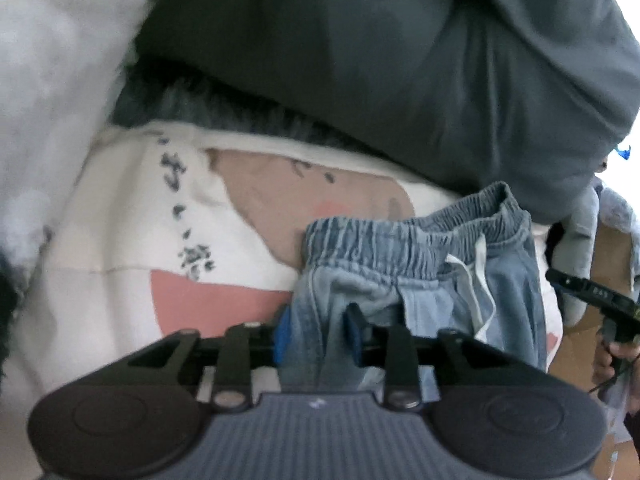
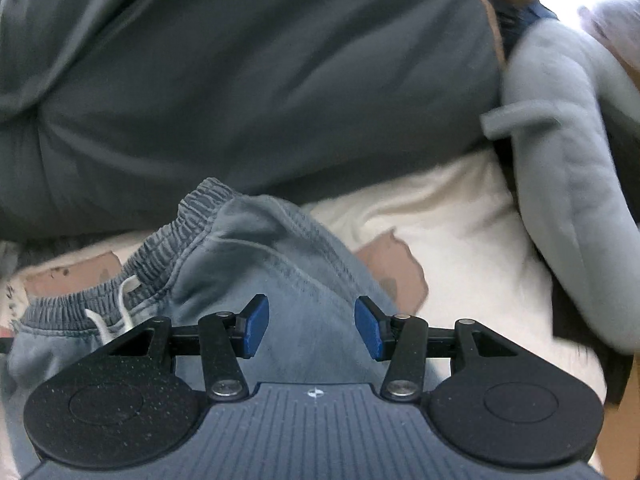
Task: Fold clothes
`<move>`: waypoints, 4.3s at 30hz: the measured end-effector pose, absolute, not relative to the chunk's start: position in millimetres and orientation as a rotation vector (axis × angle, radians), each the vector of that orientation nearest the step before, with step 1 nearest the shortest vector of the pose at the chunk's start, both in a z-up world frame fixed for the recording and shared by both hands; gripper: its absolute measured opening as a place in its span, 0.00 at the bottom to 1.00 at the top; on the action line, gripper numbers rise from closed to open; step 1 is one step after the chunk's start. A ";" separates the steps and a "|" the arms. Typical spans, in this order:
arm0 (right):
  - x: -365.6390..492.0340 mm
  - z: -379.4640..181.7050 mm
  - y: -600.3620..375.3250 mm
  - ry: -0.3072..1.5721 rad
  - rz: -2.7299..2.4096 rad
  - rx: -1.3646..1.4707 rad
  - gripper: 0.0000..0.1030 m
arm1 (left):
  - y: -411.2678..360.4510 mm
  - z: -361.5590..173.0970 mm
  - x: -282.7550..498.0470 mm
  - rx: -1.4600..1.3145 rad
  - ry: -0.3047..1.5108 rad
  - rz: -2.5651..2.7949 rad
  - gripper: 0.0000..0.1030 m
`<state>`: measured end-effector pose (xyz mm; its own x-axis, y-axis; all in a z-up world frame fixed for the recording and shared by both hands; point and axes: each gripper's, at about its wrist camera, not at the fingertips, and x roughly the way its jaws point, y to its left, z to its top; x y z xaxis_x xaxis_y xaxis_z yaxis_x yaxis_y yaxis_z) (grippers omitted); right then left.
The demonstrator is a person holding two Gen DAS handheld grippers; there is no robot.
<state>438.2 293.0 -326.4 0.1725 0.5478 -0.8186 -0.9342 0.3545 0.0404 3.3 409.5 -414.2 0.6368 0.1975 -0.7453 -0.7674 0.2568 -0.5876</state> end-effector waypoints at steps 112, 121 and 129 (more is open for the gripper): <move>440.9 -278.0 -15.2 0.915 0.653 -0.035 0.54 | 234.9 -308.6 397.4 -0.009 0.906 0.066 0.52; 410.4 -269.0 -120.6 0.879 0.506 -0.081 0.54 | 182.7 -331.1 446.4 0.113 1.019 -0.011 0.52; 368.3 -277.9 -199.6 0.899 0.419 -0.039 0.54 | 127.3 -334.4 460.4 0.165 1.166 -0.067 0.52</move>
<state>368.3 -199.6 -277.9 0.5472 0.3373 -0.7661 -0.3693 0.9186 0.1407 460.4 127.3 -334.4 0.3931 0.0328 -0.9189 0.1380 0.9859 0.0942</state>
